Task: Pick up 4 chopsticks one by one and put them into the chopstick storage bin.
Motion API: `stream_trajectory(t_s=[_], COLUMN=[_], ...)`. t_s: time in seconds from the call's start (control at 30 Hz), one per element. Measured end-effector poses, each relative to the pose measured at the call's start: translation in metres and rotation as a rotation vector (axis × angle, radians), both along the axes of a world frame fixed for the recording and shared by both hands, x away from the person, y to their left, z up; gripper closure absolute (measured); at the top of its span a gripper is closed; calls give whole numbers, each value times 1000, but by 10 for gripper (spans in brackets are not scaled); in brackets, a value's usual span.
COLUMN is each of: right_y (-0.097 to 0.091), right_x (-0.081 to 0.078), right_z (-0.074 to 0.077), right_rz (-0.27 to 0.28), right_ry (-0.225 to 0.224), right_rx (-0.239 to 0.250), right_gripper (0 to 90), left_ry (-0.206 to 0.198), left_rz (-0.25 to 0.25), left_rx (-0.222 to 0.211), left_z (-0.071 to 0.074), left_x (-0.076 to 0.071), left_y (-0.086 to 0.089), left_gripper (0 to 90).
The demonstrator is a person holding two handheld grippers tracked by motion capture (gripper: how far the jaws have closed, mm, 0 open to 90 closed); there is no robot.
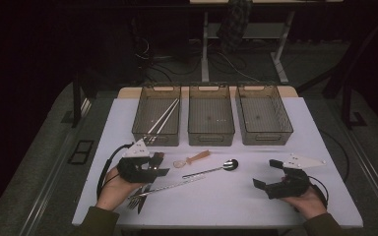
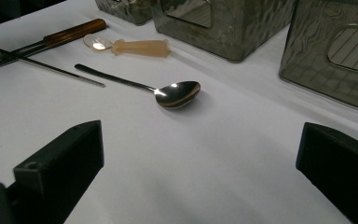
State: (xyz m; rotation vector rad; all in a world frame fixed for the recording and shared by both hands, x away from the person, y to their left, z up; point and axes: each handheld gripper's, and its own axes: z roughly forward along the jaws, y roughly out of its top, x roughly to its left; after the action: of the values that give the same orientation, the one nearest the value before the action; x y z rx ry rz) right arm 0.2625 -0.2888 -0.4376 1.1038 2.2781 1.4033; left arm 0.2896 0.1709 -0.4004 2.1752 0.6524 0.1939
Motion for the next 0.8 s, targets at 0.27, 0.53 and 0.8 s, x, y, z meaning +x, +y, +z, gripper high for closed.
stream_trajectory(t_s=[0.27, 0.53, 0.8], right_y=[-1, 1, 1], right_x=[-1, 0, 0], right_z=[1, 0, 0], right_rz=[-5, -2, 1], right_ry=[-2, -1, 0], right_rx=[-3, -10, -10], right_gripper=[4, 4, 4], left_ry=[29, 90, 113], left_rz=[-41, -88, -130], left_rx=[77, 102, 119], left_z=[-18, -30, -38], left_x=[-12, -7, -3], left_y=[-3, -7, -11], left_gripper=[677, 735, 763])
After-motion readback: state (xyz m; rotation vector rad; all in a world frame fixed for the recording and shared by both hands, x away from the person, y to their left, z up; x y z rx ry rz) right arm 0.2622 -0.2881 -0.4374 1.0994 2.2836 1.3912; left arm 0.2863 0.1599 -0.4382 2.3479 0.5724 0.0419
